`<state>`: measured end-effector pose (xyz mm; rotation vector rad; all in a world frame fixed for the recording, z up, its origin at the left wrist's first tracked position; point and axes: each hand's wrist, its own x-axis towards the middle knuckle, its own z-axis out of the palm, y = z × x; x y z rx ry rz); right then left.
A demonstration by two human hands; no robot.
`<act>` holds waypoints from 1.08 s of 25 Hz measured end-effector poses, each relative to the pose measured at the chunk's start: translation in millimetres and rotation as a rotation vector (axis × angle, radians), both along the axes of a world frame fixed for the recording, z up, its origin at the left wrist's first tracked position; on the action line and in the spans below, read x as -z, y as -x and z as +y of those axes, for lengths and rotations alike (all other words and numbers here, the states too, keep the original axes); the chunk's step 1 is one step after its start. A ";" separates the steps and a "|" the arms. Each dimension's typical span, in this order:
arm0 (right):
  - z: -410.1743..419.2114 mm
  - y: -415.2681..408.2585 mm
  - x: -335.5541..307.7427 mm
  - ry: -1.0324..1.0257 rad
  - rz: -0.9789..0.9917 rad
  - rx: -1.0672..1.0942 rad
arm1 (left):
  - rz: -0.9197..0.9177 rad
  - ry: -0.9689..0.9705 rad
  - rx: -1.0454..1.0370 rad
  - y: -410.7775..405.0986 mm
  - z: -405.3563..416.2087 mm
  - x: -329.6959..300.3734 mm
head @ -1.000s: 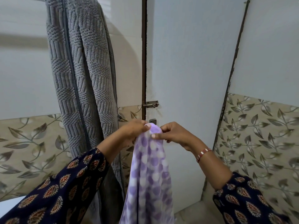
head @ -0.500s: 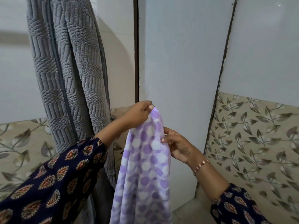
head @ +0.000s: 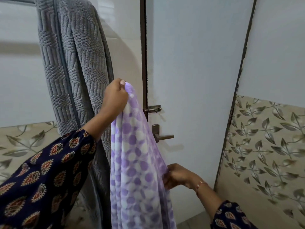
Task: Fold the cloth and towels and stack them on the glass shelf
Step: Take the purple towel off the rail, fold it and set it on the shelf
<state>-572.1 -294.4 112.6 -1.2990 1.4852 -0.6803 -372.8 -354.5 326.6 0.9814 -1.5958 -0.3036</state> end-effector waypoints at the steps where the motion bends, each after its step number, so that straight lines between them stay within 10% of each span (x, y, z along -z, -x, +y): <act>1: -1.8 -1.5 0.3 -0.003 0.068 0.045 | 0.037 0.004 -0.054 -2.7 -0.6 0.1; 10: -7.3 -47.4 -8.3 0.224 0.014 -0.055 | 0.180 -0.085 0.054 1.7 13.3 -9.0; 13: -16.7 -49.9 15.0 0.393 0.284 0.017 | 0.204 -0.123 0.095 1.2 20.8 -14.1; 21: -22.6 -55.4 44.0 0.283 0.132 0.404 | 0.136 -0.075 -0.159 -25.3 24.0 2.6; 27: -12.7 -59.5 -42.5 0.642 0.136 0.108 | -0.514 -0.285 0.011 -36.9 27.6 64.0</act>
